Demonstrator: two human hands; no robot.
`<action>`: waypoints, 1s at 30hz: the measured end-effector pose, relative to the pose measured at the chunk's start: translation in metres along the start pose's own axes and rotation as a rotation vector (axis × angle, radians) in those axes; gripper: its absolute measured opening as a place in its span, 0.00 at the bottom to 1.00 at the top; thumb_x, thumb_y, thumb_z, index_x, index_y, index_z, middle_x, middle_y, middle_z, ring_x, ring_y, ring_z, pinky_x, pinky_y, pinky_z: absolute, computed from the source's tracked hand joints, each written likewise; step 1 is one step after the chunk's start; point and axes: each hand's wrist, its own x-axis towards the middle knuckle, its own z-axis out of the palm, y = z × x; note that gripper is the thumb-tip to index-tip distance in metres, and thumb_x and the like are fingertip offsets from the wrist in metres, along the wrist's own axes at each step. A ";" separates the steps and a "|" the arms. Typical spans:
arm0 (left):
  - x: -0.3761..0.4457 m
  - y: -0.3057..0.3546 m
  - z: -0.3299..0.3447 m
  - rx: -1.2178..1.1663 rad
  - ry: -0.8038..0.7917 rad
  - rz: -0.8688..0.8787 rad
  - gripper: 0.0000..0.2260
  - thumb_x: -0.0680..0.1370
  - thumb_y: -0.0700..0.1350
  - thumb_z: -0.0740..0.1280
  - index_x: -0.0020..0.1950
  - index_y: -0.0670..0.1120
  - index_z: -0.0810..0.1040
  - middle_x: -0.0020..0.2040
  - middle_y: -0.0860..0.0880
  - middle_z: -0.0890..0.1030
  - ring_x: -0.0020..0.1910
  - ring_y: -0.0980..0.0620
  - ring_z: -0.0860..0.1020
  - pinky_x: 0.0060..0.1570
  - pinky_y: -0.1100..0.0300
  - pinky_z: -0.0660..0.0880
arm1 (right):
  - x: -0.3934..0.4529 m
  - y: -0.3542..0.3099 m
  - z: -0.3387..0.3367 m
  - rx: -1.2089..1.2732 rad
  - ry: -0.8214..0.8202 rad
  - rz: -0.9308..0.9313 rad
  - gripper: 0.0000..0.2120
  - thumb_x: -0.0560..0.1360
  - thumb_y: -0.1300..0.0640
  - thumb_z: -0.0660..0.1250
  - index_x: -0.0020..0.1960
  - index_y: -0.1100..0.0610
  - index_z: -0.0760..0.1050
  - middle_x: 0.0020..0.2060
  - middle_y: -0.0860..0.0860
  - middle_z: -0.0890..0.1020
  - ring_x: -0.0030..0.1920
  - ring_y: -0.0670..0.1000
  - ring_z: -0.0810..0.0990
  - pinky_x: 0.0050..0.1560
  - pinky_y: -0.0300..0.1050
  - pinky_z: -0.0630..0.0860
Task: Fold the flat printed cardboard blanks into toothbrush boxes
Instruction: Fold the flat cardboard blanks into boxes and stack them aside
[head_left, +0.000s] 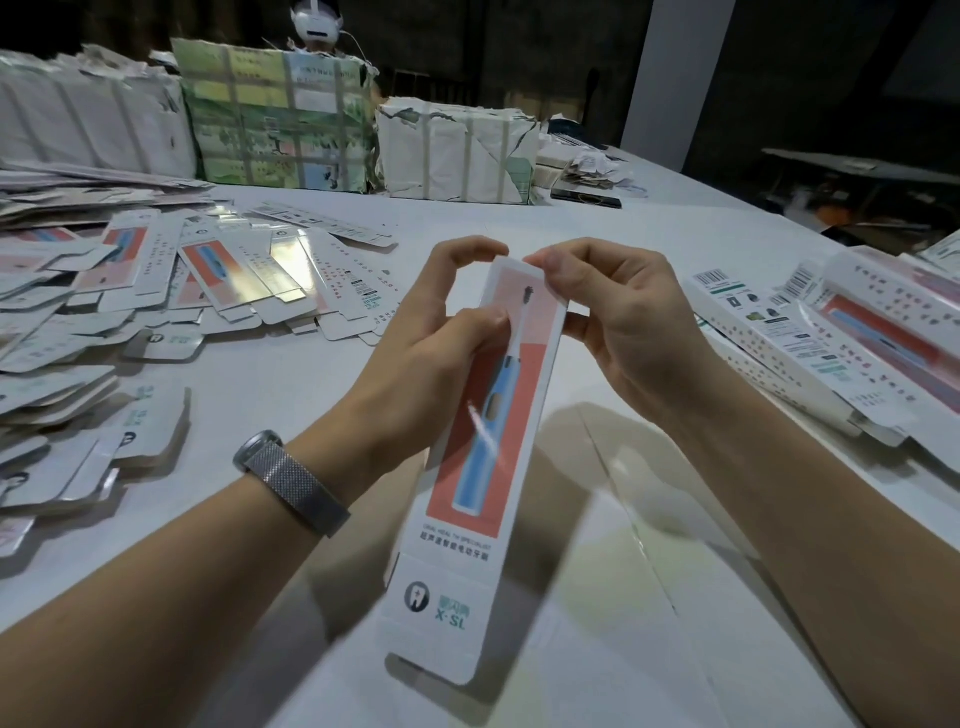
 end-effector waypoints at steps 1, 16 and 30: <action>0.000 0.000 0.000 0.000 0.000 -0.003 0.14 0.78 0.48 0.60 0.62 0.59 0.68 0.41 0.50 0.83 0.34 0.52 0.81 0.37 0.61 0.79 | 0.000 0.000 -0.001 -0.005 -0.009 -0.008 0.10 0.80 0.59 0.64 0.43 0.59 0.81 0.36 0.49 0.82 0.41 0.50 0.79 0.44 0.49 0.77; 0.006 -0.004 0.002 -0.009 0.079 -0.009 0.11 0.79 0.49 0.60 0.58 0.64 0.70 0.39 0.51 0.83 0.35 0.50 0.83 0.37 0.56 0.80 | -0.001 -0.001 0.007 -0.028 0.034 0.001 0.07 0.80 0.57 0.65 0.52 0.58 0.81 0.44 0.53 0.84 0.44 0.50 0.82 0.42 0.46 0.81; 0.011 0.003 0.001 -0.161 0.139 -0.088 0.14 0.81 0.59 0.60 0.66 0.64 0.65 0.51 0.48 0.84 0.47 0.49 0.85 0.38 0.55 0.81 | -0.009 -0.011 0.015 -0.624 -0.090 0.006 0.45 0.69 0.43 0.74 0.79 0.43 0.54 0.60 0.42 0.68 0.55 0.38 0.75 0.44 0.31 0.76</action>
